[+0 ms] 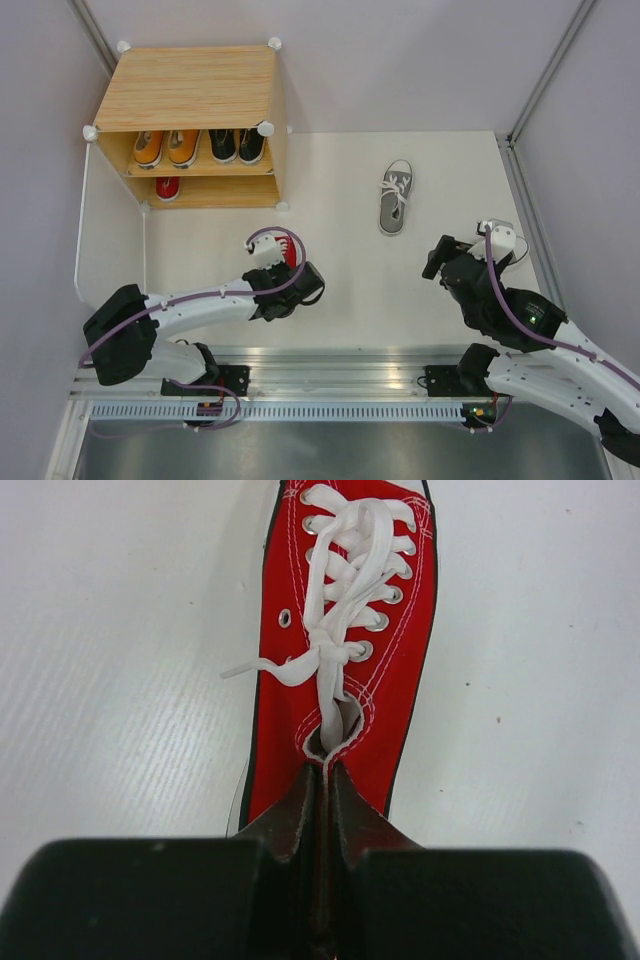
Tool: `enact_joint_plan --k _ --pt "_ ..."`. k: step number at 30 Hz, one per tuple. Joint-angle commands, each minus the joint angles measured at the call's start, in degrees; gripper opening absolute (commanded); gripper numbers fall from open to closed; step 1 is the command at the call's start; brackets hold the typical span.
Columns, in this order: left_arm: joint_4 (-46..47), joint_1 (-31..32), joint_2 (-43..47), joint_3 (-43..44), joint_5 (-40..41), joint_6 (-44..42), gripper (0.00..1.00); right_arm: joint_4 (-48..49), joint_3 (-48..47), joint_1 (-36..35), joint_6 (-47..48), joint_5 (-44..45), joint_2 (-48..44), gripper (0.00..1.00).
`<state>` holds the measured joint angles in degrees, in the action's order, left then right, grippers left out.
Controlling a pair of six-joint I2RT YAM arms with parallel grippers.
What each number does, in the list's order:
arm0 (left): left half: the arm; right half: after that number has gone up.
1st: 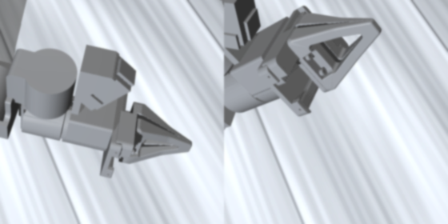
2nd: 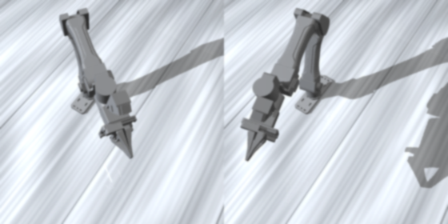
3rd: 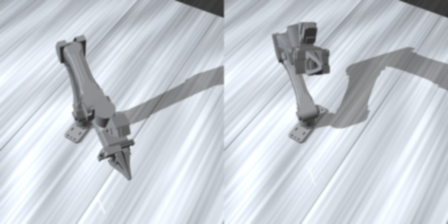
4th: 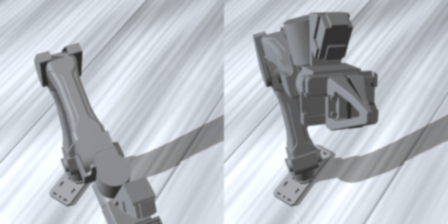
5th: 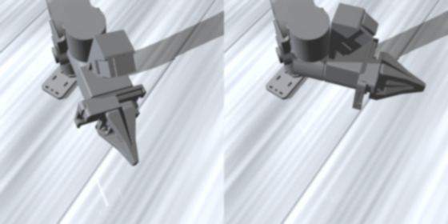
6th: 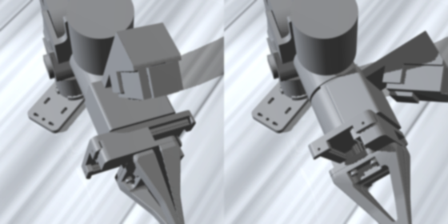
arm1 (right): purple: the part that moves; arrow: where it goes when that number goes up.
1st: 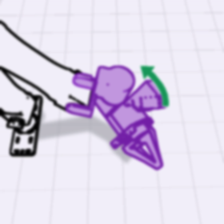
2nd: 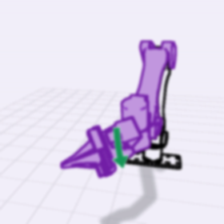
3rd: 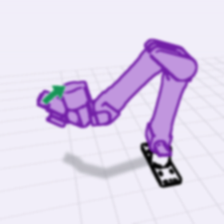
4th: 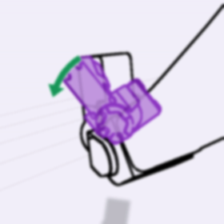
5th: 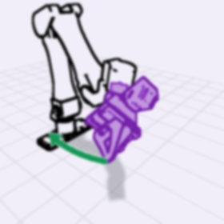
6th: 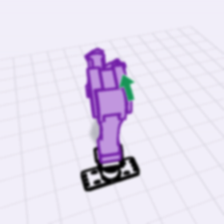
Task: Place and organize the shoes in the shoe cabinet
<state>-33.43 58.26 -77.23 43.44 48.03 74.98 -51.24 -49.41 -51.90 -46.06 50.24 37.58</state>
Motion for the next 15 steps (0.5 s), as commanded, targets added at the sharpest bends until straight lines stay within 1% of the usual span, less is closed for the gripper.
enact_joint_plan --k 1,3,6,15 --pt "-11.49 -0.6 -0.29 1.12 6.46 4.57 0.02 1.32 -0.07 0.13 1.06 0.39 -0.23 0.94" --pt "-11.13 -0.86 -0.72 1.21 8.12 4.47 0.02 1.32 -0.07 0.13 1.33 0.65 -0.14 0.94" --pt "-10.61 -2.27 -1.43 1.73 7.43 3.95 0.02 1.06 -0.07 0.13 1.5 0.83 -0.32 0.94" --pt "-7.0 -5.35 1.21 2.96 9.01 -2.82 0.02 1.23 0.19 0.13 3.35 1.62 -1.02 0.94"
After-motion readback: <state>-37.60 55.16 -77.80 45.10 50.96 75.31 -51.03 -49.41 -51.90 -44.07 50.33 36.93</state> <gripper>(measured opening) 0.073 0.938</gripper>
